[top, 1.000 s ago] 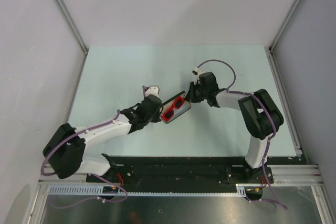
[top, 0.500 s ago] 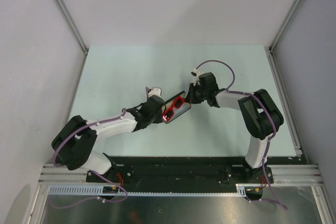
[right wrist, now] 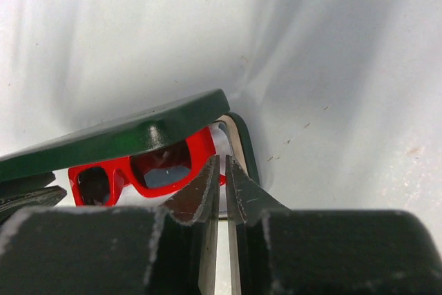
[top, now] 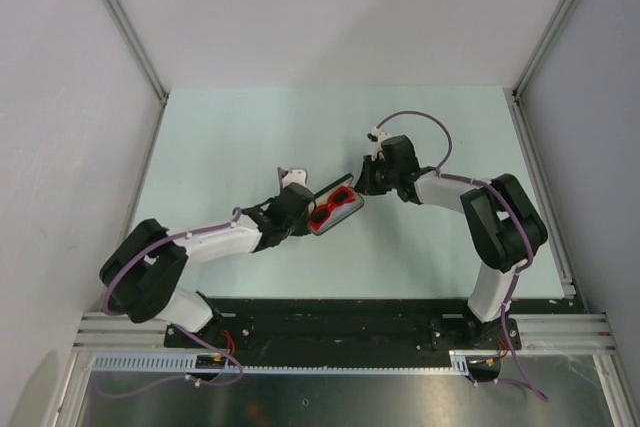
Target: Organize the sunglasses
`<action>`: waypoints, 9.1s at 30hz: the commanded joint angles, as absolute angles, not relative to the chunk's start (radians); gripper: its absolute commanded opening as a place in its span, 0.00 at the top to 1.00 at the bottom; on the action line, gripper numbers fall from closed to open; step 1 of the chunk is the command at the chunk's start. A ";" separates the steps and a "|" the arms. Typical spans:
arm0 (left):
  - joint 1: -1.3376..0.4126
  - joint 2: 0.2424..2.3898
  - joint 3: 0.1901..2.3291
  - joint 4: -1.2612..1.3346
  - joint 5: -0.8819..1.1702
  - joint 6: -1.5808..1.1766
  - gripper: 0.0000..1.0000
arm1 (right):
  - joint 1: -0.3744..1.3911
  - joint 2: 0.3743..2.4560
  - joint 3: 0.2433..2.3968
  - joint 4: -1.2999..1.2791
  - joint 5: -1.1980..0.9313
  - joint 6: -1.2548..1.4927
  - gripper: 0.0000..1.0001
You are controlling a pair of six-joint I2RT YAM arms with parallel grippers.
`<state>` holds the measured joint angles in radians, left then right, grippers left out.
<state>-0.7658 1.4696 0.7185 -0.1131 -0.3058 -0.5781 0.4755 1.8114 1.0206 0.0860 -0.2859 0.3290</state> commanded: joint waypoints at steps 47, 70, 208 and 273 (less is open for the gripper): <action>-0.762 1.500 0.739 -0.020 -0.295 -0.519 0.60 | 0.476 1.786 1.057 0.046 -0.287 0.310 0.92; -0.761 1.500 0.759 -0.106 -0.442 -0.594 0.52 | 0.468 1.769 1.042 0.063 -0.250 0.336 0.92; -0.790 1.319 0.712 -0.087 -0.430 -0.526 0.49 | 0.460 1.678 1.072 0.006 -0.291 0.348 0.66; -0.546 1.681 1.022 -0.103 0.356 -0.385 0.61 | 0.492 1.894 0.982 -0.097 -0.362 0.558 0.85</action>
